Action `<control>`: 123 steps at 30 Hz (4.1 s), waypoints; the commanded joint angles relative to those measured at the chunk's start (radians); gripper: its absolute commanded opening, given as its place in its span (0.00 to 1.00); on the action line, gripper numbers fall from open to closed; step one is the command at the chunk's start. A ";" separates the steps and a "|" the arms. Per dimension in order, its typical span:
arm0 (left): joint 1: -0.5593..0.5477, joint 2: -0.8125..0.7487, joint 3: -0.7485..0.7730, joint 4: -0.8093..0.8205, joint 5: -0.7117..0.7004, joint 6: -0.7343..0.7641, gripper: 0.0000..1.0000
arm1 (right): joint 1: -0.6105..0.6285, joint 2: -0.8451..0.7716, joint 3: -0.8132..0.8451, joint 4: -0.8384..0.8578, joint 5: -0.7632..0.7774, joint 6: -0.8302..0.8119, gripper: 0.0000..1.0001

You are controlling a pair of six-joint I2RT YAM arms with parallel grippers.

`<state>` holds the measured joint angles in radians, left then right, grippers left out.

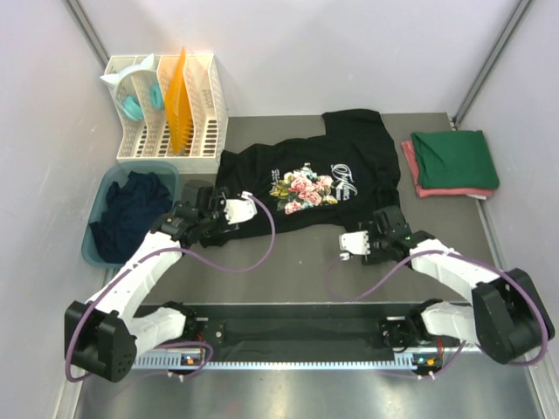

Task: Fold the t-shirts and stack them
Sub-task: Flatten out the tshirt

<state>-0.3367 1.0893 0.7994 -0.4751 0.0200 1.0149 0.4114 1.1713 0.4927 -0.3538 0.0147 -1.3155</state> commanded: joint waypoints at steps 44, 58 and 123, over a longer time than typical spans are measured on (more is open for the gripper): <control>-0.008 -0.057 -0.039 0.041 0.006 0.048 0.70 | -0.103 -0.157 0.262 -0.134 0.109 -0.109 0.00; 0.013 0.044 -0.129 -0.045 0.052 0.182 0.73 | -0.204 -0.164 0.310 -0.070 0.182 -0.133 0.00; 0.344 0.994 0.796 -0.840 0.325 0.384 0.60 | -0.201 -0.071 0.412 -0.137 0.245 -0.088 0.00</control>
<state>0.0139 2.0804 1.5654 -1.2938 0.3000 1.3891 0.2131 1.0958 0.8532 -0.5163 0.2428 -1.4166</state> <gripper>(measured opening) 0.641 0.006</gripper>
